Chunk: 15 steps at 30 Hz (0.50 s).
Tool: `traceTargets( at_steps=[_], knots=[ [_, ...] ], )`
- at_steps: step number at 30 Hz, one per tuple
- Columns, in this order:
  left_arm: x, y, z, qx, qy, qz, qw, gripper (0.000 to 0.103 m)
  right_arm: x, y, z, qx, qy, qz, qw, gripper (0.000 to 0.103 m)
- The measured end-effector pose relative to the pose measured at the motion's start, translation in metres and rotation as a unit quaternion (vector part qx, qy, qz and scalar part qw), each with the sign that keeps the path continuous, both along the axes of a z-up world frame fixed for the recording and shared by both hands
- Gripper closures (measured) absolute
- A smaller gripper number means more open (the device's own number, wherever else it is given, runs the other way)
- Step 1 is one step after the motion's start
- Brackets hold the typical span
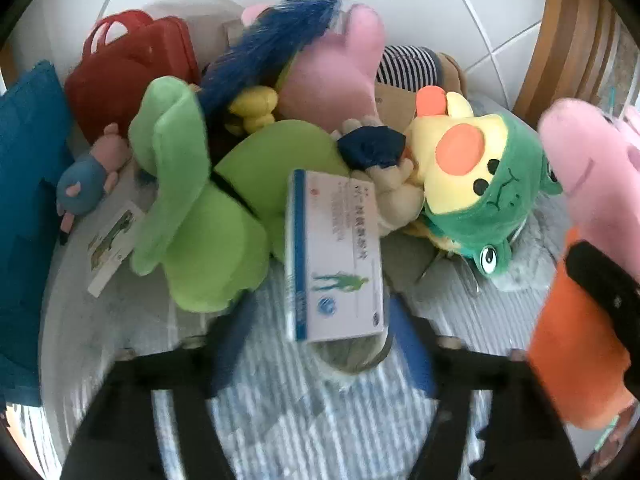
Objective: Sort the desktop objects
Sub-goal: 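Grasp the white-blue paracetamol box with the left tool, then carry the pig plush and paracetamol box toward the blue crate with both tools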
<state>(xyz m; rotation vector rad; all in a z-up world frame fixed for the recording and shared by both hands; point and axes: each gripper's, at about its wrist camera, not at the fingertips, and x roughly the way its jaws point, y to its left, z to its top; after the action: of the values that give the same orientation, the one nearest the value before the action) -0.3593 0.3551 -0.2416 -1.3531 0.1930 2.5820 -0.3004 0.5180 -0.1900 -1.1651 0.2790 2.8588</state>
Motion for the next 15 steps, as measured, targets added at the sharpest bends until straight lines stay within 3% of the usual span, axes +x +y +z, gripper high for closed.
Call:
traceTargets(
  at_steps=[5, 15],
  knots=[
    [-0.013, 0.019, -0.017, -0.031, 0.005, 0.015, 0.9994, 0.029, 0.005, 0.03, -0.017, -0.012, 0.002, -0.007, 1.0, 0.027],
    [-0.037, 0.032, -0.062, -0.091, -0.005, 0.035, 0.9953, 0.029, -0.007, 0.035, -0.043, -0.021, 0.0, 0.012, 1.0, 0.027]
  ],
)
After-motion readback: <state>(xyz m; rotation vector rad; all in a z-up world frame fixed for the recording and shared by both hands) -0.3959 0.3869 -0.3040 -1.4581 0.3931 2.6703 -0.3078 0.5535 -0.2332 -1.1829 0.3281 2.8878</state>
